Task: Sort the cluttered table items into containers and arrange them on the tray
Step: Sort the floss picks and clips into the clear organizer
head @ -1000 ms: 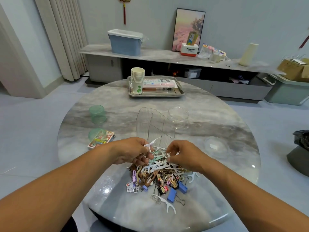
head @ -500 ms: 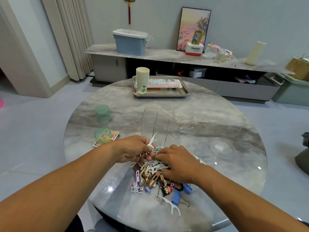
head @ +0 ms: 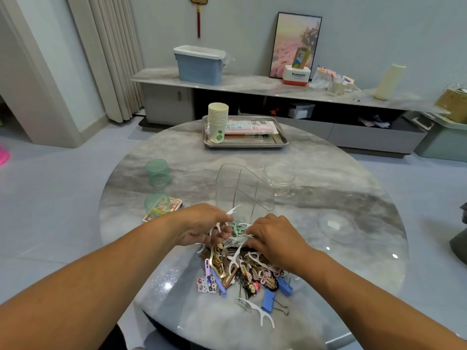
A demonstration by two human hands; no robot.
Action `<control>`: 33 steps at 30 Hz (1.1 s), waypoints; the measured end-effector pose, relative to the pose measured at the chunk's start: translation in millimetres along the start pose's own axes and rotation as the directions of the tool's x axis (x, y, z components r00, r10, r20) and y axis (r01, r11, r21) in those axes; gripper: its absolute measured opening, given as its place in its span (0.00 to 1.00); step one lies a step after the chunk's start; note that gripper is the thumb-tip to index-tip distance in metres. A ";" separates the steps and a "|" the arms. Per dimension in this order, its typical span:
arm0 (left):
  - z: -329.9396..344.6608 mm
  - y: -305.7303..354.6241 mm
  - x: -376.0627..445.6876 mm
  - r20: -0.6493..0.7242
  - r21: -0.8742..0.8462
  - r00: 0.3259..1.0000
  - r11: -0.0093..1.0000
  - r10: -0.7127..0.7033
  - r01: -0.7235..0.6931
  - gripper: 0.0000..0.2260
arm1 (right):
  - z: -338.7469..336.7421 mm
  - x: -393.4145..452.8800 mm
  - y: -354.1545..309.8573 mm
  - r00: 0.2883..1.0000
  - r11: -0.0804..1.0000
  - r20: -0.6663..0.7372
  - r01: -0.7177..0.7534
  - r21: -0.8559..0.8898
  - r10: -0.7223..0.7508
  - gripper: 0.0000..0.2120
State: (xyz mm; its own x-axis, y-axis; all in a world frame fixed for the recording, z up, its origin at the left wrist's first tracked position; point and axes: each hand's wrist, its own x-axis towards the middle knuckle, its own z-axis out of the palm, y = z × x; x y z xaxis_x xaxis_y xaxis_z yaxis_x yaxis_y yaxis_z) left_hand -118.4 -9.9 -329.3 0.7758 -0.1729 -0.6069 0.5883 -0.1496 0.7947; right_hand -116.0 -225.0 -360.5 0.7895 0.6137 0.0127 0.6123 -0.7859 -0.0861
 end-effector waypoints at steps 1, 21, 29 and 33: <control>-1.0 0.6 0.0 -0.002 -0.004 1.000 1.000 0.001 -0.001 0.10 | -1.7 -0.5 2.3 1.000 0.998 0.006 -0.024 0.050 0.023 0.14; 2.2 8.1 -6.1 0.071 -0.188 0.997 0.982 -0.008 0.022 0.30 | -40.6 -14.9 33.9 0.967 0.687 0.110 -0.241 0.685 0.229 0.11; 7.7 7.5 -9.2 0.212 -0.219 0.974 0.968 -0.073 0.120 0.36 | -41.2 -13.4 11.2 0.930 0.975 -0.321 0.212 0.065 -0.181 0.13; 11.0 7.1 -11.3 0.333 -0.260 0.942 0.956 -0.043 0.136 0.38 | -29.9 -10.2 4.2 0.878 0.942 -0.357 0.252 -0.223 -0.319 0.17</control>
State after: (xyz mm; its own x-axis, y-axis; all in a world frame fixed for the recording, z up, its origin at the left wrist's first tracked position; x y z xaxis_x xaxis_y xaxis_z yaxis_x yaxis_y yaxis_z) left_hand -125.4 -19.7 -317.0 0.6294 -0.4807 -0.6105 0.7270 0.0869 0.6811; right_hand -120.3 -236.8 -331.2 0.5131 0.7624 0.3942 0.7849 -0.6027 0.1441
